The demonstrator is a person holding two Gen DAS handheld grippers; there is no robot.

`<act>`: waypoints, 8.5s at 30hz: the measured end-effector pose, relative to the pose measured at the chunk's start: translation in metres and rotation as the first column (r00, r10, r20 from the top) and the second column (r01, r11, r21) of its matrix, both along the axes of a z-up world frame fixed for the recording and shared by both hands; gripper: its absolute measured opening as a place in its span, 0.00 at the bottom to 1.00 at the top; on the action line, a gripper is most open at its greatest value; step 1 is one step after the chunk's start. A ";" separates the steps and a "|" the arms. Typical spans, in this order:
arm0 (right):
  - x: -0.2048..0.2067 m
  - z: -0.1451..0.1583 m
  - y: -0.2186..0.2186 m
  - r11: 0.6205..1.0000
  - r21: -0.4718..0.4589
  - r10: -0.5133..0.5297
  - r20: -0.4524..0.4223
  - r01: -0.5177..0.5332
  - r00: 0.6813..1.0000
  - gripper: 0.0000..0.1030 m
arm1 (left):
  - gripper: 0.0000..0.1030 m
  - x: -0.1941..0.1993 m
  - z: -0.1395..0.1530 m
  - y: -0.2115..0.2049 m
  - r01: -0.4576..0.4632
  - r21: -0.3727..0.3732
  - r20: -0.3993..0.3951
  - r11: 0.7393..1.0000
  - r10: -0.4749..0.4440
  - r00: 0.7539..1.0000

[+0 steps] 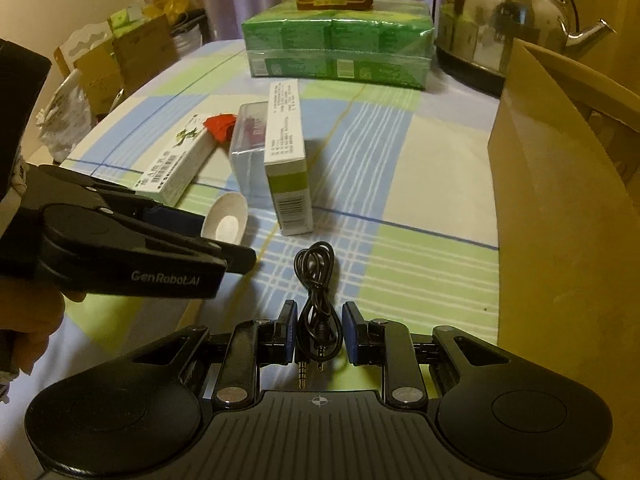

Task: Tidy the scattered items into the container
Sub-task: 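Lower the right tool onto the black cable while the left tool approaches the white spoon, then close the right tool on the black cable while the left tool grasps the white spoon, then lift the cable and spoon and carry them toward the cardboard box with both tools, then carry the black cable and white spoon over the cardboard box with both tools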

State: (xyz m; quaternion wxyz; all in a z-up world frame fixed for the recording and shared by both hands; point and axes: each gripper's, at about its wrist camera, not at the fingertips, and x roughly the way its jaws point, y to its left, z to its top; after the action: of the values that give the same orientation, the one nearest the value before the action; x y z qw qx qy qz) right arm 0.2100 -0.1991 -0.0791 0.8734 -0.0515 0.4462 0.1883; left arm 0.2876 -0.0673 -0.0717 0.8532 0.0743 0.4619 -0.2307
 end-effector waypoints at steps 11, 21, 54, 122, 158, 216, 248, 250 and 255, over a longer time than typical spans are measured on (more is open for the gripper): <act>0.004 0.004 -0.004 0.999 0.035 0.006 -0.011 -0.005 1.000 0.20 | 0.24 -0.013 0.014 0.001 0.114 0.017 -0.043 0.993 -0.113 0.993; 0.002 -0.008 0.005 0.999 0.025 0.021 -0.036 -0.020 0.999 0.21 | 0.24 -0.025 0.009 -0.001 0.158 0.108 -0.031 0.982 -0.156 0.987; 0.009 -0.011 0.016 0.998 -0.029 0.046 -0.024 -0.047 0.999 0.18 | 0.41 -0.023 0.008 0.014 0.098 0.149 -0.039 0.984 -0.093 0.995; 0.007 0.018 0.022 0.998 0.069 -0.005 0.091 -0.001 0.996 0.09 | 0.29 -0.013 0.037 0.023 0.106 0.013 -0.040 0.994 -0.106 0.994; -0.004 0.075 -0.012 0.981 0.170 -0.128 0.233 0.089 0.964 0.09 | 0.28 -0.013 0.095 0.005 0.092 -0.105 0.061 0.990 -0.086 0.994; -0.041 0.143 -0.149 0.896 0.225 -0.443 0.400 0.382 0.802 0.09 | 0.28 -0.040 0.183 -0.117 0.269 -0.339 0.213 0.901 -0.205 0.955; -0.056 0.127 -0.206 0.887 0.118 -0.458 0.352 0.447 0.816 0.09 | 0.28 -0.052 0.148 -0.204 0.320 -0.278 0.148 0.906 -0.289 0.946; -0.056 0.126 -0.206 0.888 0.115 -0.456 0.347 0.445 0.820 0.09 | 0.28 -0.052 0.146 -0.206 0.320 -0.272 0.145 0.908 -0.290 0.946; -0.055 0.122 -0.207 0.891 0.111 -0.451 0.332 0.440 0.829 0.09 | 0.28 -0.053 0.143 -0.210 0.331 -0.244 0.148 0.911 -0.302 0.942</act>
State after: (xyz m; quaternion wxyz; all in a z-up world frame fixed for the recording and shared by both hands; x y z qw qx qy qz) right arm 0.1550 -0.4057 0.0428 0.9587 0.0342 0.2811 -0.0260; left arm 0.2349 -0.2770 0.0714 0.8301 0.0454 0.3622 -0.4215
